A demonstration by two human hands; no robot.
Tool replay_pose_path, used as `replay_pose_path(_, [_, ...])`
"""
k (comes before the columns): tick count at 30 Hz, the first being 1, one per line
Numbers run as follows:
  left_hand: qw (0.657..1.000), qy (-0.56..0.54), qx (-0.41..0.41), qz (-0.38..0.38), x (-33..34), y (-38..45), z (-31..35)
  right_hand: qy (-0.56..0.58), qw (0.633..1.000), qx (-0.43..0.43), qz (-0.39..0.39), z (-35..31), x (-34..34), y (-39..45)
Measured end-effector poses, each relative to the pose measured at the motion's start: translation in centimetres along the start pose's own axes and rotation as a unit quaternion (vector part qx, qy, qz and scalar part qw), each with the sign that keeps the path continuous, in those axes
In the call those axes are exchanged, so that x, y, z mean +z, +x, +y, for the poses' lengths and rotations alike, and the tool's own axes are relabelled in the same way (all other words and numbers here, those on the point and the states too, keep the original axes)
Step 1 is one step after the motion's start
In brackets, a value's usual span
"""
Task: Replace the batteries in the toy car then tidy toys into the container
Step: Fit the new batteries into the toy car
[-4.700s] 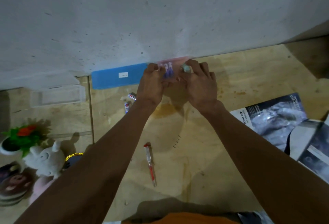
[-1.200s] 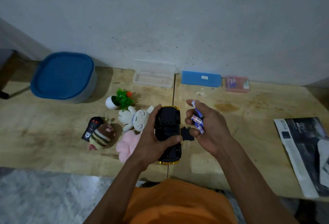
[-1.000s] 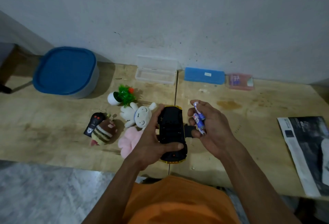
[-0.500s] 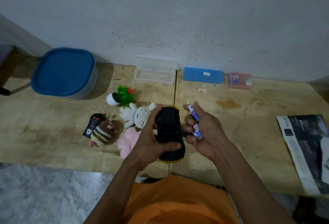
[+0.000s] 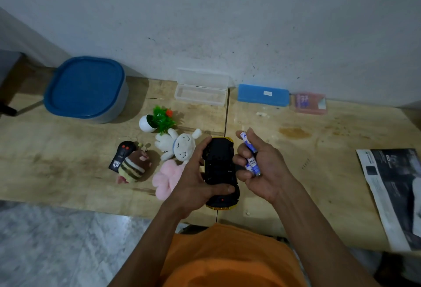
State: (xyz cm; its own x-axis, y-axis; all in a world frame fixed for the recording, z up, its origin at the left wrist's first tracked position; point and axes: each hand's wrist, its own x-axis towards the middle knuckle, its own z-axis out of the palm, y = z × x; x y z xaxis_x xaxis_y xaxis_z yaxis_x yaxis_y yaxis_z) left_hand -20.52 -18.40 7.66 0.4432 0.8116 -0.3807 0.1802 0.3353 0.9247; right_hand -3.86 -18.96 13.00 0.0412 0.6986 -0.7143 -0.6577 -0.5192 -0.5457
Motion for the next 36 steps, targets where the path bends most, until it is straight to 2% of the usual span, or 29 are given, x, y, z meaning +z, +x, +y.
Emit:
replay_pose_path(5, [1.000,0.004,0.004,-0.003,-0.1,-0.1,0.1,-0.030,0.999,-0.011,0.016,0.2,-0.2,0.1])
replay_pose_path(10, [1.000,0.005,0.002,-0.002,-0.2,0.0,-0.1,-0.006,1.000,-0.020,0.001,0.1,-0.5,0.2])
replay_pose_path(18, [1.000,0.003,0.002,0.001,-0.3,0.4,-0.1,0.040,0.997,-0.071,0.021,0.1,-0.4,0.1])
replay_pose_path(20, [1.000,0.003,0.005,0.004,-0.3,0.5,-0.1,-0.002,0.997,-0.076,0.018,0.1,-0.5,0.0])
replay_pose_path(24, [1.000,0.005,0.005,0.006,-0.7,0.7,0.1,-0.162,0.982,-0.097,0.009,0.0,-0.2,-0.3])
replay_pose_path(26, [1.000,0.007,0.002,0.008,-0.9,0.8,0.2,-0.237,0.965,-0.110,-0.020,0.0,-0.1,-0.4])
replay_pose_path(29, [1.000,0.006,0.004,0.013,-1.2,1.0,0.5,-0.430,0.884,-0.183,0.011,0.0,-0.1,-0.3])
replay_pose_path(30, [1.000,0.008,0.005,0.013,-1.3,1.0,0.7,-0.460,0.863,-0.204,0.035,0.1,-0.1,-0.2])
replay_pose_path(32, [1.000,0.009,0.006,0.009,-1.4,1.1,1.1,-0.467,0.851,-0.232,0.064,0.1,-0.2,-0.2])
replay_pose_path(36, [1.000,0.023,0.019,-0.003,-1.7,1.5,1.7,-0.526,0.793,-0.299,0.072,0.3,-0.3,0.3])
